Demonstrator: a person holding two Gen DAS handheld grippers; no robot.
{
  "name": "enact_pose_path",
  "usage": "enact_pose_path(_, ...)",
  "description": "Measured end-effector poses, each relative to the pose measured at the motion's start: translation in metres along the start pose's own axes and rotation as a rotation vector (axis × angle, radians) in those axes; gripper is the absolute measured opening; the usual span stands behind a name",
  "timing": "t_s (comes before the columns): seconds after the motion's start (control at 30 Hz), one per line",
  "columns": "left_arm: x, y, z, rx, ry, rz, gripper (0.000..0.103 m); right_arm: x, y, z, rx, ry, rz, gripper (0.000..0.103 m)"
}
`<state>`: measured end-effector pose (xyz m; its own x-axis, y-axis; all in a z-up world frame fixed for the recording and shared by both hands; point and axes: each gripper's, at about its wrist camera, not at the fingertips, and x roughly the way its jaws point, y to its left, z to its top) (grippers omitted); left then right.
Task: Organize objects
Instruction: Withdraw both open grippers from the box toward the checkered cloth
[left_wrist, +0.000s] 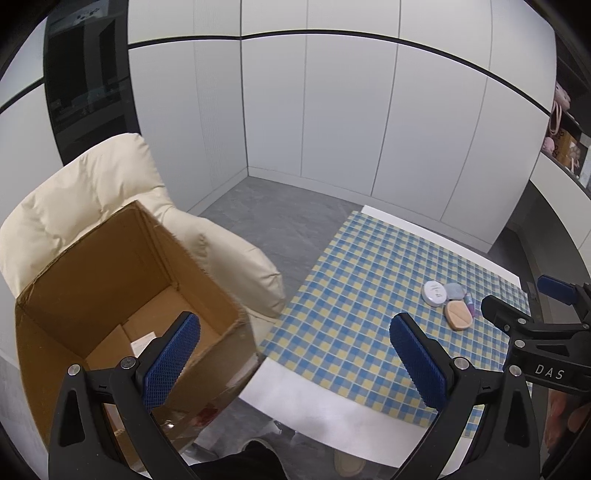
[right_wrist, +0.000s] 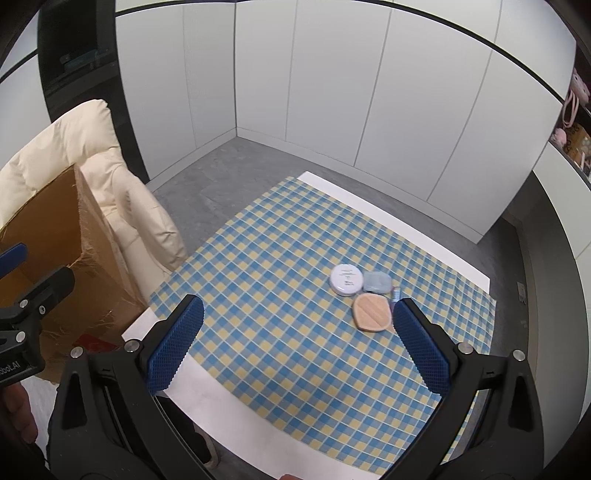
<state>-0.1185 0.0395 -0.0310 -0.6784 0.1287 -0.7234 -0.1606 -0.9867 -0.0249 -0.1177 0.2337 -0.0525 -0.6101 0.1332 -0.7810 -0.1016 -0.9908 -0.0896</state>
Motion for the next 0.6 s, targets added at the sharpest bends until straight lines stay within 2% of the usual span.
enact_pose_path(0.6, 0.008, -0.056, 0.008, 0.059, 0.012, -0.079, 0.102, -0.007, -0.058, -0.017, 0.077, 0.013, -0.066, 0.103)
